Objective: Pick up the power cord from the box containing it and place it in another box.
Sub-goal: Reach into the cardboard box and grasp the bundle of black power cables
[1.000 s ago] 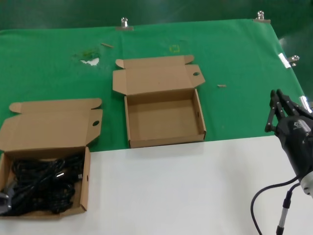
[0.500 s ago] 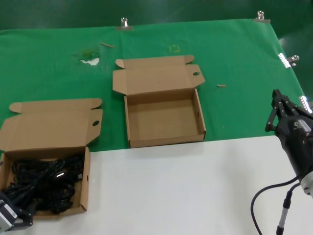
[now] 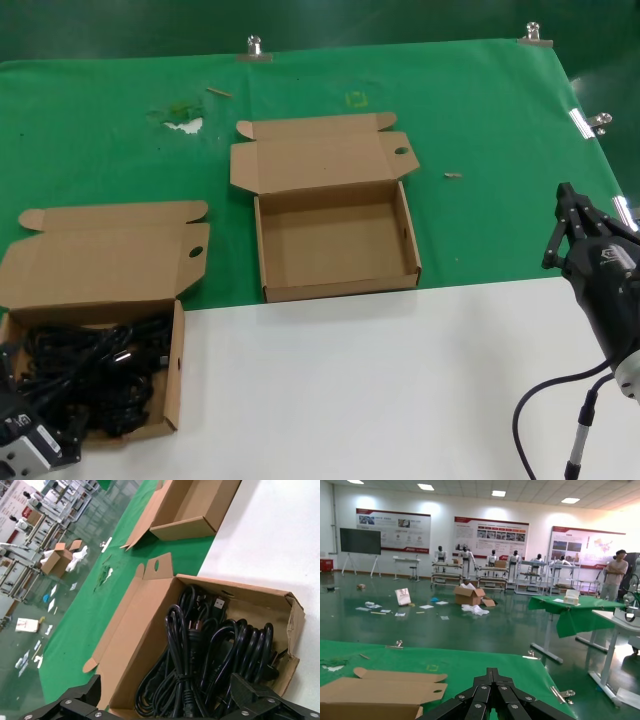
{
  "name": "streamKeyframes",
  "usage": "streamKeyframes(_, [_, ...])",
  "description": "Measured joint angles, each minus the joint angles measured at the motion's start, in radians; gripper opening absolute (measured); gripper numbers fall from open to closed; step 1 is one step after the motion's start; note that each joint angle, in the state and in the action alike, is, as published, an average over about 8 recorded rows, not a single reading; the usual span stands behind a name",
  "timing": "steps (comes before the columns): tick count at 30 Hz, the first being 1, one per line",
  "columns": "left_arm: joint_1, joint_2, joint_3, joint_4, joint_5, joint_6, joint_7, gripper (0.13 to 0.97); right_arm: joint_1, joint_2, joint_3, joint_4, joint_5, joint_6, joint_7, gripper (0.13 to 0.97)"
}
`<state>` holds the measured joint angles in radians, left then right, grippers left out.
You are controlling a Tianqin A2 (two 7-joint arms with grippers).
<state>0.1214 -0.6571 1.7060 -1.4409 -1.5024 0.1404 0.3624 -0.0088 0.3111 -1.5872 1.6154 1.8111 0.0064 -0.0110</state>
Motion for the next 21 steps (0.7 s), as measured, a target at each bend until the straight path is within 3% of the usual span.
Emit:
streamKeyframes(12, [-0.022,0.035,0.029,0.028,-0.026,-0.035,0.068,0.807,0.0,0.0,0.0,0.0,0.0,0.0,0.0,0.138])
streamKeyframes(21, [-0.04,0.052,0.033,0.057,-0.044,-0.048,0.094,0.63,0.0,0.0,0.0,0.0,0.0,0.0,0.0,0.138])
